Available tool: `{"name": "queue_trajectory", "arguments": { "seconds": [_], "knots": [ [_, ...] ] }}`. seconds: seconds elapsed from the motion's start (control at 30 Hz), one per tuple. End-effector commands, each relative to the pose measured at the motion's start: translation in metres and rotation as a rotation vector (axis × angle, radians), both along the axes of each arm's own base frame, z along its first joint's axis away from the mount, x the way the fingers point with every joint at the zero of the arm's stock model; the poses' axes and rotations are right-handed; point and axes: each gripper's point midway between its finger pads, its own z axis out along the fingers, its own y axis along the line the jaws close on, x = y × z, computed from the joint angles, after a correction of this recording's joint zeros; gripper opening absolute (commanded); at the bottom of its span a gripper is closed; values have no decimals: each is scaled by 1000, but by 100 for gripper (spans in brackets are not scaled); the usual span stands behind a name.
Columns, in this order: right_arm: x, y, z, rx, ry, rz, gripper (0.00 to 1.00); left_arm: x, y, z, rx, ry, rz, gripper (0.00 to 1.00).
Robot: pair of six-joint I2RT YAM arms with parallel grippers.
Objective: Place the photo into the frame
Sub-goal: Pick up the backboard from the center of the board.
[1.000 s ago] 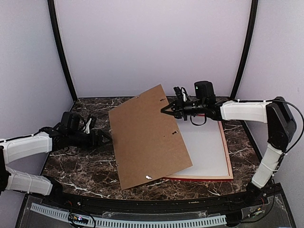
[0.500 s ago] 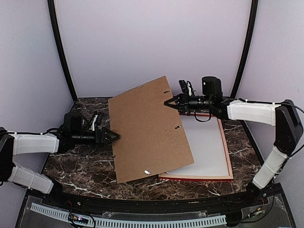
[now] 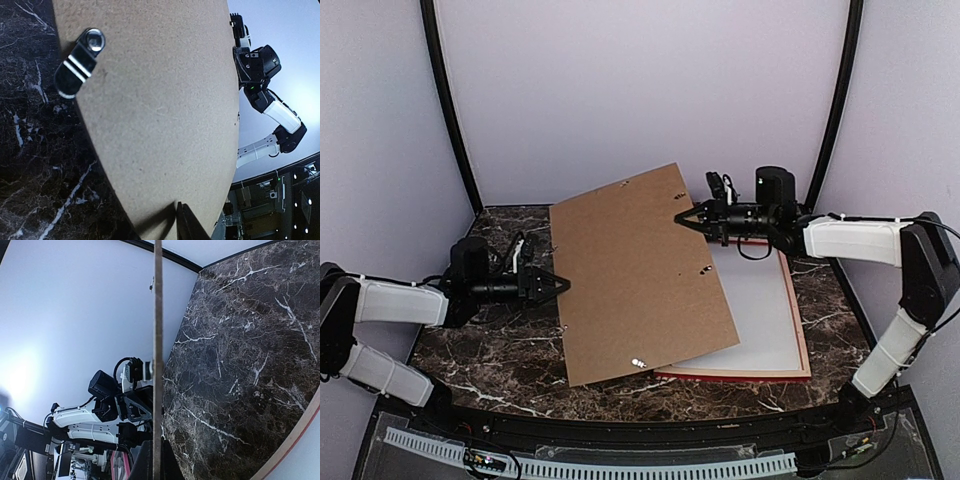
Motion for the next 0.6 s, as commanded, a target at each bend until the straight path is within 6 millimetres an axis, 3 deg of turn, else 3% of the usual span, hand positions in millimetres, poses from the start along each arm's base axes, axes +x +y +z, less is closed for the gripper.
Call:
{"name": "queue_trajectory", "arguments": {
  "seconds": [0.0,0.23,0.57],
  "knots": [
    [3,-4,15,46,-77,-18,0,-11,-8,38,-105,-106,-90,21],
    [6,-6,3,37,-62,-34,0,-14,-9,57,-155,-129,-104,23],
    [6,-2,-1,65,-44,-35,0,-14,-11,69,-197,-122,-119,24]
  ]
}}
